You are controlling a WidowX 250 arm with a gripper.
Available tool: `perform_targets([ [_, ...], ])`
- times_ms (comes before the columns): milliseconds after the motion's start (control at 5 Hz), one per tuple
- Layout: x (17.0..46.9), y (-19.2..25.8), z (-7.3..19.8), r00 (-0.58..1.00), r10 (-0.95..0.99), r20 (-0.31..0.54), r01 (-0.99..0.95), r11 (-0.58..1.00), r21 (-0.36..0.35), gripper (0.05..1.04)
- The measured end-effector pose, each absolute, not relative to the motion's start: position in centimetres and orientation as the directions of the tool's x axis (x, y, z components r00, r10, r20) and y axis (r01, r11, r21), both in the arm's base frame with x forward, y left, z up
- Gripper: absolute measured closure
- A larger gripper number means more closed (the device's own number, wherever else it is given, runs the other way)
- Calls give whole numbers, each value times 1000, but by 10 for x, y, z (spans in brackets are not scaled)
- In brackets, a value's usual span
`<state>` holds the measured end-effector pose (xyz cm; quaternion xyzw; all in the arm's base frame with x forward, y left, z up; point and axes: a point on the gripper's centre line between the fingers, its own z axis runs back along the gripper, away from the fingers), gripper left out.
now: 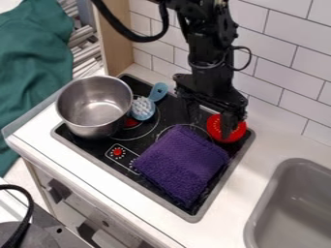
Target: Put the red object on top of the violet cloth
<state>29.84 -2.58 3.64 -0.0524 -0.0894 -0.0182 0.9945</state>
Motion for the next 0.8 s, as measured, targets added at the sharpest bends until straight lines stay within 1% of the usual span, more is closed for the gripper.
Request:
perform_targets([
  [200, 294, -26, 28, 988, -25, 151, 41, 994, -102, 82],
  [400, 294, -26, 27, 989, -14, 149, 29, 994, -101, 82],
  [800, 301, -32, 28, 980, 12, 198, 13, 992, -128, 82],
])
